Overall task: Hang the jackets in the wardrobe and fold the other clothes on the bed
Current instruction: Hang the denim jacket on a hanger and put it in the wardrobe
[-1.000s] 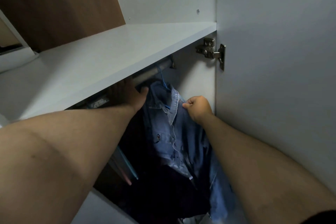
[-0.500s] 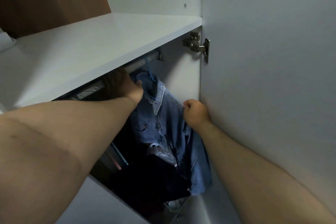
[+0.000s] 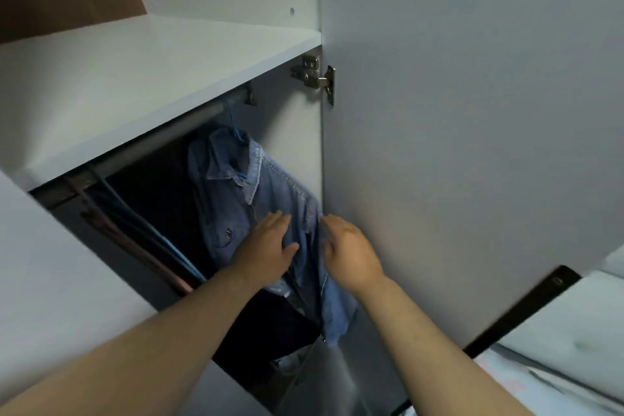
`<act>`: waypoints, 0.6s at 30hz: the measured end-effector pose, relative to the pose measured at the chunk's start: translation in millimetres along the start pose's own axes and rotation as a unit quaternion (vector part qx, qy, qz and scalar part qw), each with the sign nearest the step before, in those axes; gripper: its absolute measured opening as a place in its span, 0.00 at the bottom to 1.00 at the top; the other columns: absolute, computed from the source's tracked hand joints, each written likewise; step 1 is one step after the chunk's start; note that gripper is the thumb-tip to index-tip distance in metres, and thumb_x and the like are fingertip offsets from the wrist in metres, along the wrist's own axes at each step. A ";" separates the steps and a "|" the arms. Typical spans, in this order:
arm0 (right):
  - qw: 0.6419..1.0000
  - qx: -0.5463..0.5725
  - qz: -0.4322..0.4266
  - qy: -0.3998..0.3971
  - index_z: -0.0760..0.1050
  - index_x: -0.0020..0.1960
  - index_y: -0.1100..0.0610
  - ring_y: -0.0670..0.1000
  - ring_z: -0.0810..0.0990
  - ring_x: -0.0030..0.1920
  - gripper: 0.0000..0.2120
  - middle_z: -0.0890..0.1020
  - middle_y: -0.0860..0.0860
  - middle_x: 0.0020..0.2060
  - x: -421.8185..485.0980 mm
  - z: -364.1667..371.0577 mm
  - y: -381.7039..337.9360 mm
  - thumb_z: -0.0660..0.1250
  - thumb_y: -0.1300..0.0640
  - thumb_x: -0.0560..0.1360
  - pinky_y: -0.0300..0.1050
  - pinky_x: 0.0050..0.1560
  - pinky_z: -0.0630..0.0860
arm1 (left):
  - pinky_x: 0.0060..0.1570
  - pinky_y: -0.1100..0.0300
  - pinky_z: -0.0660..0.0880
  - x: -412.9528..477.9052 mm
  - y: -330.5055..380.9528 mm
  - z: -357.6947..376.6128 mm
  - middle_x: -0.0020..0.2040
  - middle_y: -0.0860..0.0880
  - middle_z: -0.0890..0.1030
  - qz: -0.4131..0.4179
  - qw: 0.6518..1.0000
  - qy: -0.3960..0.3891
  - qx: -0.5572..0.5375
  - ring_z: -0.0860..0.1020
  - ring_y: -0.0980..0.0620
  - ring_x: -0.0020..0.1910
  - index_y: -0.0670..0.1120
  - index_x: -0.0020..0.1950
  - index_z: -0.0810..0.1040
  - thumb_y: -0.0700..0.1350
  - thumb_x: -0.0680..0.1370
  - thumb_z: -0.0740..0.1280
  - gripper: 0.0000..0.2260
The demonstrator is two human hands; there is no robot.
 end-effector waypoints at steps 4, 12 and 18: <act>0.998 -0.026 0.062 0.003 0.72 0.69 0.60 0.58 0.74 0.65 0.21 0.77 0.56 0.65 -52.0 -4.8 20.3 0.64 0.62 0.77 0.48 0.67 0.69 | 0.75 0.52 0.58 -31.2 19.0 17.9 0.77 0.43 0.64 0.052 0.998 -0.023 -0.019 0.59 0.46 0.77 0.41 0.76 0.64 0.46 0.79 0.67 0.27; 0.982 -0.043 0.176 0.061 0.67 0.74 0.60 0.57 0.68 0.72 0.23 0.71 0.57 0.72 -150.1 -14.9 39.4 0.63 0.59 0.80 0.45 0.72 0.61 | 0.72 0.58 0.57 -90.2 56.0 54.2 0.77 0.46 0.65 0.127 0.987 -0.093 -0.036 0.60 0.49 0.77 0.43 0.76 0.64 0.47 0.80 0.65 0.26; 0.965 -0.059 0.239 0.087 0.69 0.73 0.61 0.58 0.69 0.71 0.23 0.72 0.58 0.71 -235.5 -7.5 31.2 0.64 0.62 0.78 0.44 0.72 0.61 | 0.73 0.58 0.56 -139.9 86.4 75.9 0.75 0.43 0.67 0.195 0.968 -0.143 -0.060 0.63 0.47 0.75 0.40 0.75 0.67 0.43 0.79 0.66 0.25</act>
Point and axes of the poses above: each hand's wrist, its own x-axis towards the middle knuckle, its own z-axis out of the palm, y = z × x, the point moved 10 cm from there along x, towards the middle knuckle
